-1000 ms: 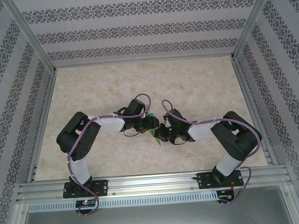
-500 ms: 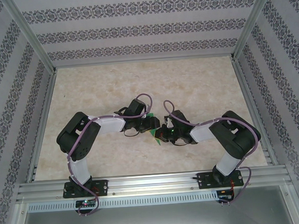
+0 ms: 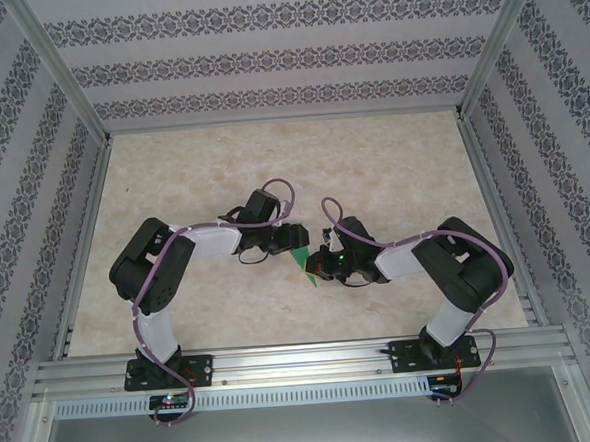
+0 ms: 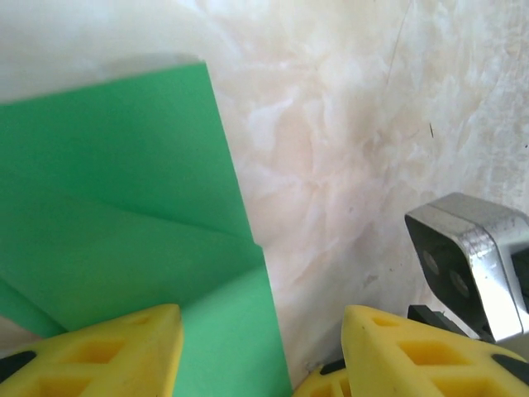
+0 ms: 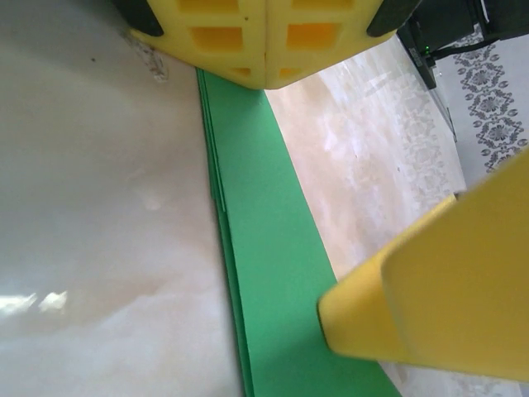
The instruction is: Fold a paper plane with a square sheet of paper (pick it up from the middle)
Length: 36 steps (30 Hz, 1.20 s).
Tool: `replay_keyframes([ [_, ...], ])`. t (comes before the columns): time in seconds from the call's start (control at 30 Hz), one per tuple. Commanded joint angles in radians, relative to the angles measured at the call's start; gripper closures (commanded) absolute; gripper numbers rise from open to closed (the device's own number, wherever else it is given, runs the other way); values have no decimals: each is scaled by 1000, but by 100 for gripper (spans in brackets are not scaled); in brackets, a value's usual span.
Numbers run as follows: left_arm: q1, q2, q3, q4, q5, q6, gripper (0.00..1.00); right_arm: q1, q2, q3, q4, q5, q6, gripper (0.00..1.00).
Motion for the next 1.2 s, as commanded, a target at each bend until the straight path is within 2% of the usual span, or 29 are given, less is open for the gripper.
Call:
replay_keyframes([
  [0.0,42,44,36,9,-62,60,44,-2,59,-63,-261,52,-52,100],
  [0.27,94,72,100,-44,-64,104,44,-9,44,-63,-296,43,-79,100],
  [0.7,196,122,197,-102,10,165,44,-24,21,-63,-325,35,-103,100],
  [0.87,210,64,257,-176,9,188,43,-30,23,-38,-340,22,-122,100],
  [1.0,208,-24,224,-173,21,161,43,-32,22,-15,-350,8,-141,100],
  [1.1,191,-107,156,-136,32,121,47,-31,19,3,-359,2,-151,100],
  [1.17,157,-141,121,-142,32,106,54,-32,17,10,-350,-6,-158,100],
])
